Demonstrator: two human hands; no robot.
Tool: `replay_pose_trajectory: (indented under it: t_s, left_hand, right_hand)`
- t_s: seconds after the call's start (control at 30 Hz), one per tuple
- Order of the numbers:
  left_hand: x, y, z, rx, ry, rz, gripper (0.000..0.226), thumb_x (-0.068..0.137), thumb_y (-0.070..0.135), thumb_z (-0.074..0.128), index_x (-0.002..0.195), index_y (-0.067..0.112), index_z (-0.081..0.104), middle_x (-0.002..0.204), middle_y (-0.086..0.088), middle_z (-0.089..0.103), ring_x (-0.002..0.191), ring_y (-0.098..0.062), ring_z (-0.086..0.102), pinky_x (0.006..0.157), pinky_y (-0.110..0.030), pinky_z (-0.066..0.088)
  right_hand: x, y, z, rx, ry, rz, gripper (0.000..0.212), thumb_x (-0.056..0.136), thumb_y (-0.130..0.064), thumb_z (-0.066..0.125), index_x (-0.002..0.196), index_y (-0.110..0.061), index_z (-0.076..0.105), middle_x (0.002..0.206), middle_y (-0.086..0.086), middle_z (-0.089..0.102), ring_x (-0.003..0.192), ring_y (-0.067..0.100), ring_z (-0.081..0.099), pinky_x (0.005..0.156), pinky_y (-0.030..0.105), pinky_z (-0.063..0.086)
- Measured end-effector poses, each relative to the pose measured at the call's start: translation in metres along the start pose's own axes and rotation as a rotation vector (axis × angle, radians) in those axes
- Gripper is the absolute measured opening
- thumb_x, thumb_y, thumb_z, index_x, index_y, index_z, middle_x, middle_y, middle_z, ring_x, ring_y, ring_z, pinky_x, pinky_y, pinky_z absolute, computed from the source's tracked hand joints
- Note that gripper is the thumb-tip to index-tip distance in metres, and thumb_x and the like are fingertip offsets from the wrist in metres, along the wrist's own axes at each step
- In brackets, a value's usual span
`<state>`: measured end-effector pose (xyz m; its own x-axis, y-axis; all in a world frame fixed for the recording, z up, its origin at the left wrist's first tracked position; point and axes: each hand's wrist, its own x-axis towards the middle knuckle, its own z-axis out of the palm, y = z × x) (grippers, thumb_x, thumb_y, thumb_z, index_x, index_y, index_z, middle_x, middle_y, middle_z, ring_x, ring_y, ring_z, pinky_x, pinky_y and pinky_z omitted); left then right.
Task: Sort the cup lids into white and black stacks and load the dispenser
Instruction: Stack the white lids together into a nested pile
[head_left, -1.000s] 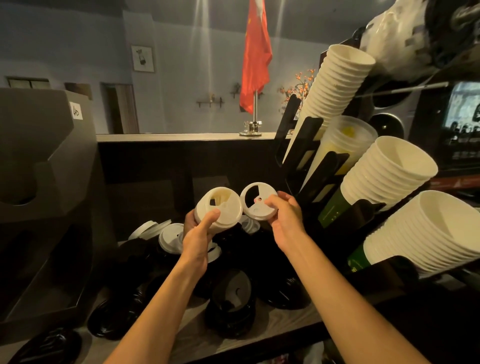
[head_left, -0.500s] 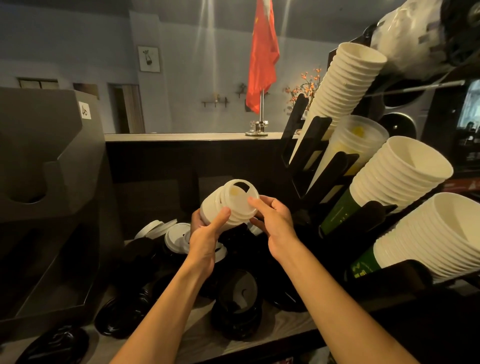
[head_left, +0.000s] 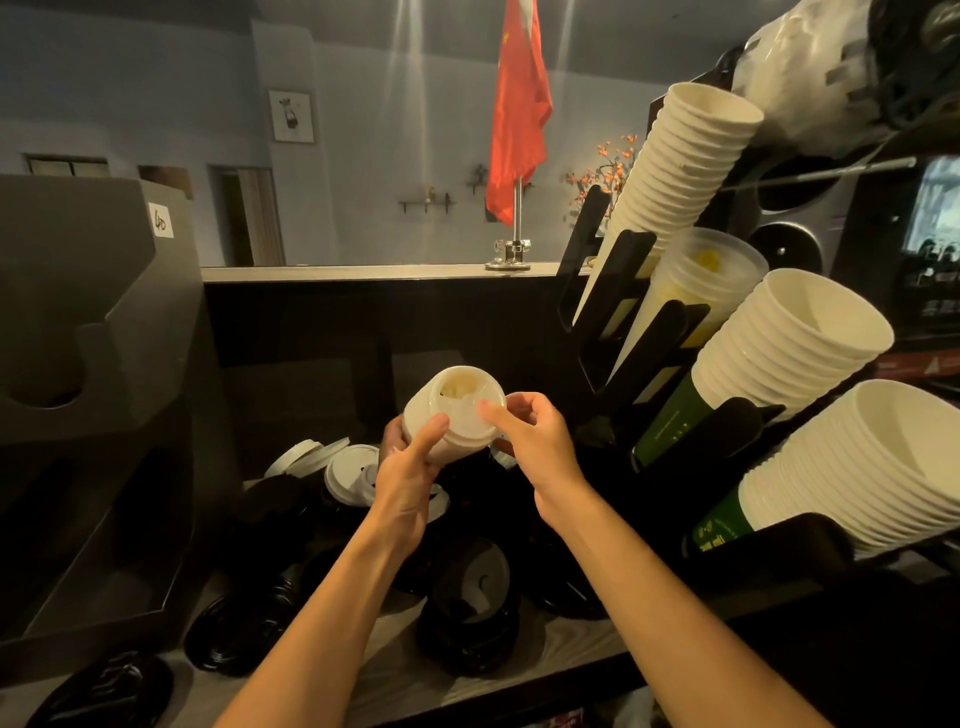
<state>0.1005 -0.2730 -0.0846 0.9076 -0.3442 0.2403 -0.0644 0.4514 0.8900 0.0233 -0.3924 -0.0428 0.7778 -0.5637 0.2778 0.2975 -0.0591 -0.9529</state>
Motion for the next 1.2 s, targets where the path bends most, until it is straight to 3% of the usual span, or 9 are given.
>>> replay_pose_trajectory:
  t_s: [0.2,0.37,0.53,0.67,0.73,0.83,1.0,1.07,1.2]
  left_hand:
    - [0.003,0.001,-0.005,-0.027,-0.063,0.0,0.112,0.054,0.065,0.087,0.145,0.012,0.05,0.134,-0.015,0.065,0.122,-0.031,0.065,0.093,-0.039,0.056]
    - [0.001,0.001,-0.004,0.0,-0.077,0.005,0.117,0.053,0.072,0.086,0.146,0.013,0.048,0.137,-0.015,0.063,0.125,-0.03,0.063,0.098,-0.041,0.055]
    - [0.004,0.008,-0.008,-0.037,0.015,0.062,0.099,0.063,0.061,0.079,0.145,0.012,0.051,0.133,-0.012,0.067,0.12,-0.026,0.066,0.088,-0.034,0.057]
    - [0.001,0.021,-0.014,-0.094,0.213,0.074,0.091,0.066,0.055,0.081,0.143,0.017,0.053,0.131,-0.006,0.065,0.121,-0.023,0.062,0.089,-0.031,0.054]
    - [-0.002,0.026,-0.024,-0.081,0.281,0.073,0.083,0.073,0.054,0.078,0.143,0.018,0.053,0.13,-0.004,0.062,0.121,-0.023,0.059,0.09,-0.033,0.052]
    - [-0.012,0.031,-0.047,-0.044,0.34,0.08,0.075,0.08,0.051,0.076,0.143,0.017,0.054,0.13,-0.005,0.061,0.121,-0.024,0.059,0.085,-0.033,0.052]
    - [-0.036,0.034,-0.075,0.031,0.375,0.065,0.106,0.049,0.065,0.078,0.138,0.012,0.057,0.129,-0.01,0.064,0.119,-0.027,0.061,0.092,-0.041,0.055]
    - [-0.044,0.036,-0.081,0.051,0.374,0.067,0.102,0.049,0.064,0.078,0.135,0.012,0.059,0.125,-0.009,0.066,0.116,-0.026,0.062,0.092,-0.04,0.055]
    - [-0.056,0.04,-0.089,0.107,0.343,0.078,0.068,0.056,0.06,0.077,0.113,0.024,0.064,0.116,-0.003,0.068,0.113,-0.023,0.063,0.089,-0.038,0.054]
  right_hand:
    - [-0.003,0.005,-0.003,0.175,-0.242,0.147,0.042,0.089,-0.039,0.073,0.126,-0.027,0.059,0.111,-0.003,0.073,0.103,0.017,0.07,0.095,0.038,0.057]
    - [-0.004,0.002,-0.003,0.173,-0.221,0.104,0.039,0.09,-0.035,0.072,0.125,-0.024,0.06,0.105,-0.004,0.074,0.09,0.012,0.073,0.08,0.027,0.059]
    - [-0.004,0.003,0.003,0.056,-0.229,0.068,0.043,0.092,-0.053,0.063,0.125,-0.027,0.058,0.12,-0.005,0.067,0.111,0.012,0.064,0.092,0.027,0.053]
    - [-0.003,0.013,0.004,-0.272,-0.141,-0.036,0.027,0.099,-0.045,0.058,0.118,-0.026,0.062,0.113,-0.009,0.065,0.11,0.011,0.062,0.09,0.028,0.051]
    - [-0.004,0.018,0.004,-0.58,-0.219,-0.162,0.026,0.095,-0.038,0.065,0.117,-0.023,0.065,0.111,-0.007,0.065,0.105,0.012,0.062,0.089,0.031,0.054]
    - [-0.006,0.022,0.012,-0.922,-0.37,-0.2,0.036,0.091,-0.046,0.067,0.119,-0.022,0.066,0.115,-0.002,0.064,0.105,0.018,0.062,0.091,0.04,0.055]
    - [-0.003,0.018,0.037,-1.147,-0.41,-0.202,0.05,0.092,-0.06,0.06,0.126,-0.023,0.058,0.121,0.002,0.064,0.11,0.023,0.061,0.087,0.037,0.05]
    - [0.0,0.017,0.049,-1.26,-0.428,-0.19,0.06,0.092,-0.068,0.052,0.13,-0.023,0.053,0.123,0.004,0.063,0.112,0.025,0.06,0.083,0.035,0.044]
    - [0.009,0.023,0.07,-1.392,-0.482,-0.094,0.078,0.085,-0.076,0.053,0.14,-0.022,0.043,0.132,0.009,0.059,0.12,0.03,0.058,0.095,0.042,0.047]
